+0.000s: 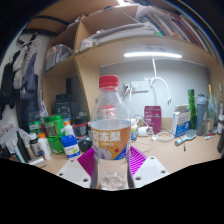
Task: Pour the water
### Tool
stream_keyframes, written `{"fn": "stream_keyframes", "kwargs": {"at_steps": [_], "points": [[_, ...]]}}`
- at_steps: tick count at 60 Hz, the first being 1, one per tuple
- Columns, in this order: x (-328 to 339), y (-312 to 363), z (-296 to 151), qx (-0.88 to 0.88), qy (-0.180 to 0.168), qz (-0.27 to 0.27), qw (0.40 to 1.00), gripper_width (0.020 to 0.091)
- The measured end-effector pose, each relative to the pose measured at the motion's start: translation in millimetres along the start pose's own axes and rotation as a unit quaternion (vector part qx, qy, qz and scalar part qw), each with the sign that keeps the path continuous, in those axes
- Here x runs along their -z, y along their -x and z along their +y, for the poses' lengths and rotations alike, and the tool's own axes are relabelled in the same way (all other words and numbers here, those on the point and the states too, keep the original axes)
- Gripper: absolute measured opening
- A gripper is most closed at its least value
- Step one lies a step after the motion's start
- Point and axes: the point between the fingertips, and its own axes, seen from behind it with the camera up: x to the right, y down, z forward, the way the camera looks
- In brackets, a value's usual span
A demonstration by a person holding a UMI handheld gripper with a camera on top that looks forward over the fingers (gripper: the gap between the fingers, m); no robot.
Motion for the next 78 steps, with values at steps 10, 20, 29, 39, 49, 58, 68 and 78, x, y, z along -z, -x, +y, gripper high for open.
{"fn": "stream_keyframes", "kwargs": {"at_steps": [10,20,29,39,49,58,68,78], "points": [[33.0,-30.3,-46.0,-0.056,-0.028,-0.025,0.998,0.0419],[81.4,-127.4,-113.6,-0.171,-0.088,-0.011,0.981,0.0419],[128.8,-252.4,-146.6,-0.436,-0.164,-0.001,0.885,0.0415],[126.2,-334.3,-135.2,-0.693,-0.157,-0.069,0.7,0.0416],[134.8,-372.6,-133.7,-0.78,-0.17,-0.103,0.594,0.0417],[146.4,-390.3,-137.0,-0.83,-0.183,-0.118,0.513,0.0418],[150.4,-394.9,-140.3,-0.854,-0.18,-0.131,0.47,0.0419],[152.2,-394.2,-141.0,-0.86,-0.176,-0.133,0.459,0.0417]]}}
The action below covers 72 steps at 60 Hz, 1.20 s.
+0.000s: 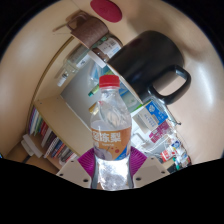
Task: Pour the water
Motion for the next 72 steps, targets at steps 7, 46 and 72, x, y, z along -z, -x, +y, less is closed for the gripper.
{"fn": "stream_keyframes", "kwargs": {"at_steps": [7,46,72], "points": [[1.7,1.6,18.8,0.037,0.027,0.007,0.999,0.0417],[59.6,182.0,-166.8,0.883,-0.101,0.142,0.435,0.0418],[60.5,91.4,-262.0,0.886,-0.054,0.191,0.419,0.0444]]}}
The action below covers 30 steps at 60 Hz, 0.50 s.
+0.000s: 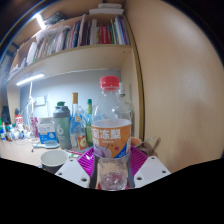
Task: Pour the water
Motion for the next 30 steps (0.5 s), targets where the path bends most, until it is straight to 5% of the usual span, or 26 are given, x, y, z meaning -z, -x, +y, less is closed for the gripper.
{"fn": "stream_keyframes", "kwargs": {"at_steps": [13,20,26,30], "points": [[-1.5,-1.7,-0.9,-0.013,0.003,-0.006,1.0,0.046],[0.8,-0.3,-1.2,-0.007,0.011,-0.008,1.0,0.0583],[10.2,5.8,6.4,-0.005,0.04,-0.017,0.999,0.0864],[24.6,9.0,5.1,0.007,0.045,-0.019,0.999,0.084]]}}
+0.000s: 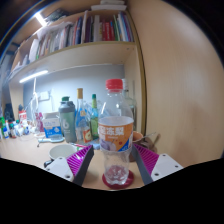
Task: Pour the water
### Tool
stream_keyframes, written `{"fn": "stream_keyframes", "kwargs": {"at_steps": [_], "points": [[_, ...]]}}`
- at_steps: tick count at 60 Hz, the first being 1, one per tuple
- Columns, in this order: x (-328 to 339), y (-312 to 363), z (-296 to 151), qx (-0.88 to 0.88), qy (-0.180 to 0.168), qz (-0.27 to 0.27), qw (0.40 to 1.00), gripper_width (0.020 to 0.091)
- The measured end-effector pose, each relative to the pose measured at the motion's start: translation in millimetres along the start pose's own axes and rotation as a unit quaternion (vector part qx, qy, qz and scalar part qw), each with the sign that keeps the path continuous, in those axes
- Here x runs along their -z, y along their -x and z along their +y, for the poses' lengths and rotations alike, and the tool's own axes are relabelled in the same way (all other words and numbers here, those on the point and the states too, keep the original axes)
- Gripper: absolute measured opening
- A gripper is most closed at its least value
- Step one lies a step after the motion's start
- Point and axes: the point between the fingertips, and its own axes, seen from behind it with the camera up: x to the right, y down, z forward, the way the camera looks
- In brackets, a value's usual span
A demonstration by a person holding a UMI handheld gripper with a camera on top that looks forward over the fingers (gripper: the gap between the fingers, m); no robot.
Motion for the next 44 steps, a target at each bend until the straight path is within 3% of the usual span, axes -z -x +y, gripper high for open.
{"fn": "stream_keyframes", "kwargs": {"at_steps": [14,31,44], "points": [[93.3,2.9,2.1,0.046,-0.008,0.062,0.997,0.0842],[213.3,58.5,25.1,0.018,-0.004,0.048,0.999,0.0848],[257.1,66.5,20.6,0.018,-0.015,0.066,0.998,0.0848]]}}
